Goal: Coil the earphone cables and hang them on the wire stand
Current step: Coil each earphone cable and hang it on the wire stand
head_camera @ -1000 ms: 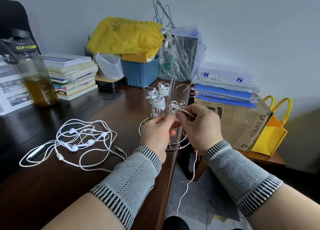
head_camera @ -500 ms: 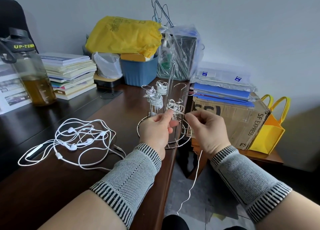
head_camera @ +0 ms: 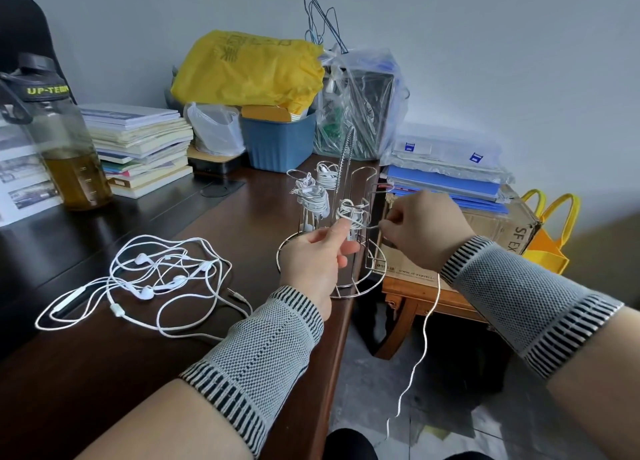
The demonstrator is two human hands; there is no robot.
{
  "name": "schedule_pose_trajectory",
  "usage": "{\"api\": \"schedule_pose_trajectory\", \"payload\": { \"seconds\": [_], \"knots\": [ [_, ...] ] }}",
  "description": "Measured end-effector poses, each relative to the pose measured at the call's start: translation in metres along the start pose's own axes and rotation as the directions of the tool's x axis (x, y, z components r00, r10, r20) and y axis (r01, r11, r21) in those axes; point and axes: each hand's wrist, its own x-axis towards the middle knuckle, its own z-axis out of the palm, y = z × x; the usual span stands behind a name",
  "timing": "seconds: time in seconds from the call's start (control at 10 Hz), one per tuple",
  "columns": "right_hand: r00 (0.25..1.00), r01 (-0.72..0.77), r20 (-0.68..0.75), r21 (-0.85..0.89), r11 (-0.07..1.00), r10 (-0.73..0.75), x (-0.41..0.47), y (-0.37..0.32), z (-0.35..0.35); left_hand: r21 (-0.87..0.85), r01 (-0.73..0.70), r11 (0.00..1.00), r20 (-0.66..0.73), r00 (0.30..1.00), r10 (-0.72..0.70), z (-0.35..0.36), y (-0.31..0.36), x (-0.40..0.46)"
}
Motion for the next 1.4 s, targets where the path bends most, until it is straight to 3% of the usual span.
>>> {"api": "schedule_pose_trajectory", "payload": {
  "seconds": [0.2, 0.4, 0.5, 0.7, 0.8, 1.1, 1.3, 1.4],
  "knots": [
    [0.996, 0.094, 0.027, -0.302, 0.949, -0.090, 0.004, -0.017, -0.014, -0.007, -0.007, 1.000, 0.033, 0.999, 0.007, 0.000, 0.000, -0.001],
    [0.986, 0.144, -0.023, -0.399, 0.906, -0.167, 0.002, -0.031, -0.024, 0.042, -0.049, 0.998, 0.007, 0.999, 0.049, 0.001, -0.002, -0.001],
    [0.993, 0.113, 0.060, -0.273, 0.955, -0.101, 0.018, -0.039, -0.037, 0.040, -0.061, 0.997, 0.011, 0.998, 0.061, 0.002, -0.001, -0.002],
    [0.943, 0.103, 0.330, -0.193, 0.976, -0.034, 0.042, -0.058, -0.057, 0.046, -0.071, 0.996, -0.016, 0.997, 0.072, 0.000, -0.001, -0.002],
    [0.928, 0.100, 0.373, -0.199, 0.975, -0.019, 0.041, -0.071, -0.057, 0.054, -0.071, 0.996, -0.006, 0.997, 0.071, 0.001, -0.001, -0.004],
    [0.942, 0.179, 0.317, -0.179, 0.967, -0.115, 0.034, -0.081, -0.057, 0.051, -0.119, 0.992, -0.039, 0.992, 0.121, 0.002, -0.002, 0.001],
    [0.976, 0.067, 0.208, 0.033, 0.997, -0.072, 0.026, -0.075, -0.052, 0.099, -0.121, 0.988, -0.055, 0.990, 0.127, 0.003, -0.003, -0.001],
    [0.982, 0.080, 0.172, 0.023, 0.997, -0.083, 0.020, -0.074, -0.050, 0.104, -0.122, 0.987, -0.055, 0.990, 0.128, 0.003, -0.003, -0.002]
  ]
}}
